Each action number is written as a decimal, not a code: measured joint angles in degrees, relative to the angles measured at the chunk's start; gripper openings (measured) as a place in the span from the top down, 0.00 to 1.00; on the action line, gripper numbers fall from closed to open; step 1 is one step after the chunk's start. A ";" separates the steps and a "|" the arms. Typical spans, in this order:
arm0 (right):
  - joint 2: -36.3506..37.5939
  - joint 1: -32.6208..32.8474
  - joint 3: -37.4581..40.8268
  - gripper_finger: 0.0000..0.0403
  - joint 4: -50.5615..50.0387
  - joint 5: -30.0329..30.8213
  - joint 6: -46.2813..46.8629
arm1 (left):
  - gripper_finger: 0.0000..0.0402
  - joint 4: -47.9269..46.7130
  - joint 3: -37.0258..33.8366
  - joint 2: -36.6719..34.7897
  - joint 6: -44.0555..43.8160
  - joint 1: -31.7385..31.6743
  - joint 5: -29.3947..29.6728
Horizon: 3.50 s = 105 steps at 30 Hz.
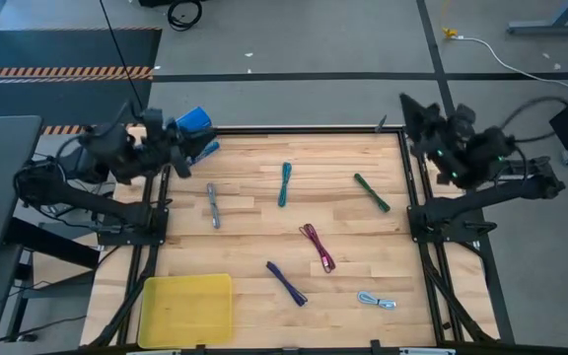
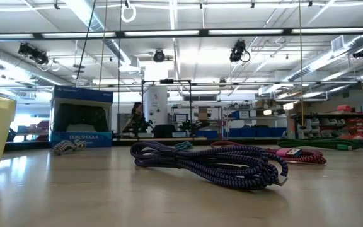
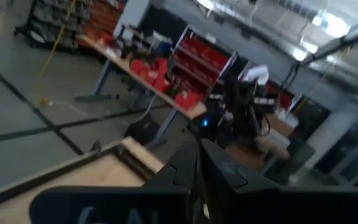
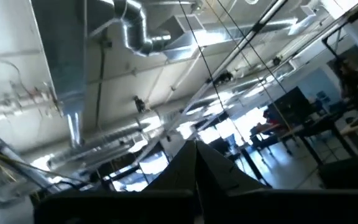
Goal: Pick and place USB-C Cables
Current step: Put the green charger cable into the yellow bin
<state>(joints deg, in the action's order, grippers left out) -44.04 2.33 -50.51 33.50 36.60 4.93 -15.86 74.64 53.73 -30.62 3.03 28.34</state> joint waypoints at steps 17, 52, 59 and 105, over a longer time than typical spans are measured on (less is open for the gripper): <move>-36.49 -8.20 -35.14 0.98 -50.46 -27.64 19.87 | 0.86 -16.37 2.92 3.52 -5.79 -2.97 -1.97; -51.73 -17.27 -35.43 0.88 -66.73 -48.99 17.99 | 0.37 -46.37 2.86 7.36 -13.24 -4.85 -5.73; -53.31 -23.12 -35.02 0.59 -95.08 -39.46 10.55 | 0.37 -46.79 2.94 9.96 -11.95 -4.85 -5.66; -53.36 -30.42 -1.74 0.93 -89.19 -43.45 10.45 | 0.37 -46.61 2.87 12.31 -16.64 -4.79 -8.46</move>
<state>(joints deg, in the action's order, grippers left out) -97.40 -28.09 -52.25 -55.70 -6.85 15.39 -62.48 77.52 66.04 -47.27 -1.76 19.88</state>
